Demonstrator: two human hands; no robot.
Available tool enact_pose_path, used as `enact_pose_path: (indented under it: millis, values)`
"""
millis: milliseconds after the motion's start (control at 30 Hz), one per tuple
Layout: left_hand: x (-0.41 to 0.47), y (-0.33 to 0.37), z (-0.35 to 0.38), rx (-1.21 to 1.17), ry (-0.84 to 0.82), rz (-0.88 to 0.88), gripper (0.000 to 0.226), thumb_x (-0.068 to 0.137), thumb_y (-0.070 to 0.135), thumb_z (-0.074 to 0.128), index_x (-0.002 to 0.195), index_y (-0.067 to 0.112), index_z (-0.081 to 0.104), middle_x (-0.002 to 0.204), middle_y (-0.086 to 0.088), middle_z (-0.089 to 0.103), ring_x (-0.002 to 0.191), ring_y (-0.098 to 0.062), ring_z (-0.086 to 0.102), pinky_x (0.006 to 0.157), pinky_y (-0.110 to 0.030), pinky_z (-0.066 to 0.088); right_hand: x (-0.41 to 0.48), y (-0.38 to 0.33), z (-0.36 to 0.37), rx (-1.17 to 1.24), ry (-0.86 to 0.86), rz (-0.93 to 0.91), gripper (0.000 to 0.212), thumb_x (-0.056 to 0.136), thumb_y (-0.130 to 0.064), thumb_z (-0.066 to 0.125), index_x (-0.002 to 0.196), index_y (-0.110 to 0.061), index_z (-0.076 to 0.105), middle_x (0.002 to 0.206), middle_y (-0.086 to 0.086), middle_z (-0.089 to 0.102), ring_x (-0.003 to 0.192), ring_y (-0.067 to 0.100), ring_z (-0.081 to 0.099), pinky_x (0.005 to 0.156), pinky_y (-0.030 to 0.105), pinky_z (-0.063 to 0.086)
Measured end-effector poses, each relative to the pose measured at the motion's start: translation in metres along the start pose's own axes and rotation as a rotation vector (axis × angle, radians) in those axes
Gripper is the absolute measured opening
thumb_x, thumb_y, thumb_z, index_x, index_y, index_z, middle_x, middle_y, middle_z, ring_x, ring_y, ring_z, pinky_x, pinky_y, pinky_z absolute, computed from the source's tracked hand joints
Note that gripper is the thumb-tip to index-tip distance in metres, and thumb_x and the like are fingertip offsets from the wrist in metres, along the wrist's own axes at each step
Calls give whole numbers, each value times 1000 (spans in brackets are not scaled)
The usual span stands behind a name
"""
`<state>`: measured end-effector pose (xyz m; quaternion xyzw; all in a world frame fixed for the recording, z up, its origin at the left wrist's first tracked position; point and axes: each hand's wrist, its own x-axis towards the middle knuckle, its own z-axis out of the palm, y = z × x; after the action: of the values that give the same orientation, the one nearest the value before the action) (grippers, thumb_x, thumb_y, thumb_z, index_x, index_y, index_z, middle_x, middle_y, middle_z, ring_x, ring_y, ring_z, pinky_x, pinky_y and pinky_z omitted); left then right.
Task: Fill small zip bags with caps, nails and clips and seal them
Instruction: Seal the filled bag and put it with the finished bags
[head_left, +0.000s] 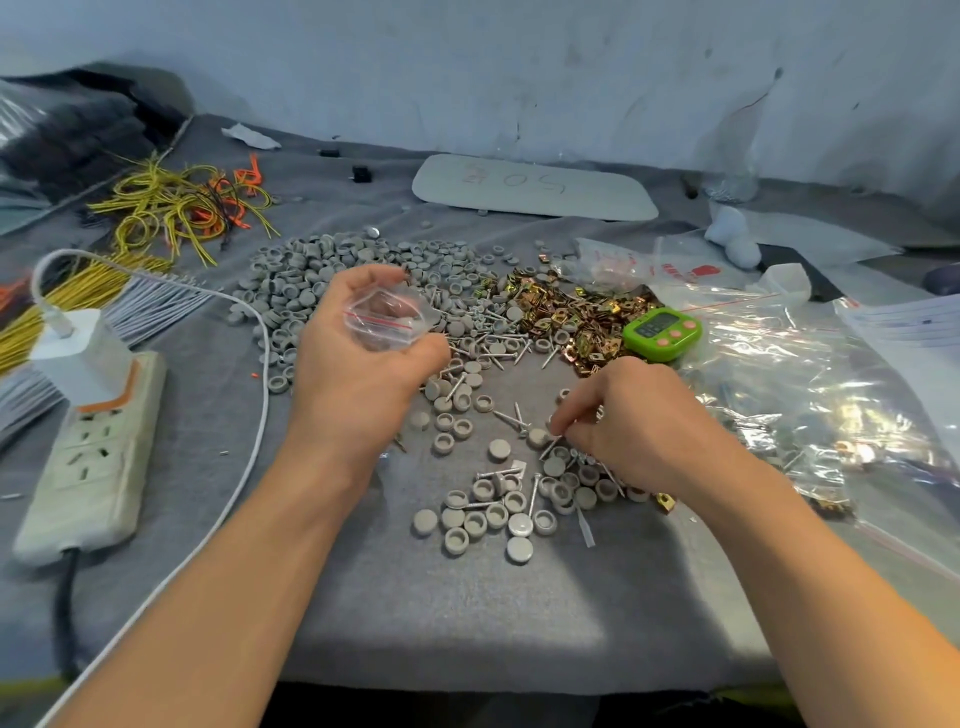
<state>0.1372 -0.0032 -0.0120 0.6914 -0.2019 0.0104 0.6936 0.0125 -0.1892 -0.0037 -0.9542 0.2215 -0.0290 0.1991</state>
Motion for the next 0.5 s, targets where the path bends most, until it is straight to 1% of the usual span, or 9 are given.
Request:
enact_pose_path:
  millis: [67, 100, 167, 233, 267, 333, 367, 433, 500]
  values:
    - [1, 0, -2, 18, -5, 9, 58, 61, 20, 82, 115, 34, 65, 96, 11, 72, 82, -3, 69, 74, -23, 56, 0, -1, 2, -8, -10, -8, 26, 88, -15, 73, 77, -38, 79, 87, -13, 78, 65, -1, 62, 51, 5, 39]
    - [0, 0, -2, 43, -9, 22, 58, 62, 20, 82, 115, 35, 65, 95, 13, 72, 79, -1, 69, 71, -20, 55, 1, -2, 2, -14, -14, -7, 26, 89, -15, 72, 79, -38, 79, 87, -11, 78, 67, 1, 63, 55, 8, 43]
    - [-2, 0, -1, 114, -22, 53, 58, 62, 22, 81, 115, 37, 63, 96, 12, 72, 76, 0, 69, 64, -15, 53, 2, -5, 3, -59, -11, -3, 24, 88, -14, 70, 81, -35, 79, 87, -5, 78, 75, 14, 68, 70, 28, 57]
    - [-6, 0, 0, 208, -40, 79, 58, 61, 27, 78, 114, 42, 61, 99, 13, 71, 78, 0, 68, 66, -19, 53, 2, -11, 2, -147, 3, -22, 22, 86, -14, 68, 84, -33, 80, 86, 0, 77, 83, 25, 70, 79, 39, 59]
    - [-8, 0, 0, 258, -54, 97, 59, 60, 29, 77, 114, 43, 59, 98, 15, 70, 79, 1, 67, 68, -19, 54, 2, -13, 2, -201, 10, -39, 20, 85, -15, 68, 85, -31, 80, 86, 1, 76, 86, 28, 70, 82, 40, 58]
    - [-14, 1, 2, 365, -106, 151, 61, 62, 28, 79, 115, 47, 54, 97, 19, 66, 83, 5, 66, 64, -12, 51, 3, -18, 2, -299, 15, -71, 16, 85, -17, 68, 88, -28, 79, 88, 2, 75, 89, 32, 69, 85, 41, 56]
    - [-17, 1, 4, 424, -138, 173, 65, 64, 26, 81, 116, 49, 52, 98, 20, 64, 84, 5, 65, 63, -11, 51, 4, -19, 3, -328, 6, -82, 14, 86, -19, 68, 88, -28, 78, 89, 2, 75, 90, 33, 69, 85, 42, 56]
    - [-21, -1, 10, 538, -193, 206, 73, 66, 19, 86, 121, 49, 48, 100, 19, 63, 86, 2, 63, 68, -14, 49, 5, -19, 3, -319, -33, -83, 10, 88, -23, 69, 86, -30, 76, 90, 0, 75, 91, 31, 69, 86, 42, 56]
    - [-25, -3, 16, 605, -240, 228, 74, 68, 16, 85, 124, 46, 47, 103, 18, 61, 90, 0, 59, 71, -15, 44, 5, -15, 2, -197, -58, -40, 12, 89, -24, 71, 80, -31, 72, 86, -3, 75, 86, 25, 69, 83, 40, 57]
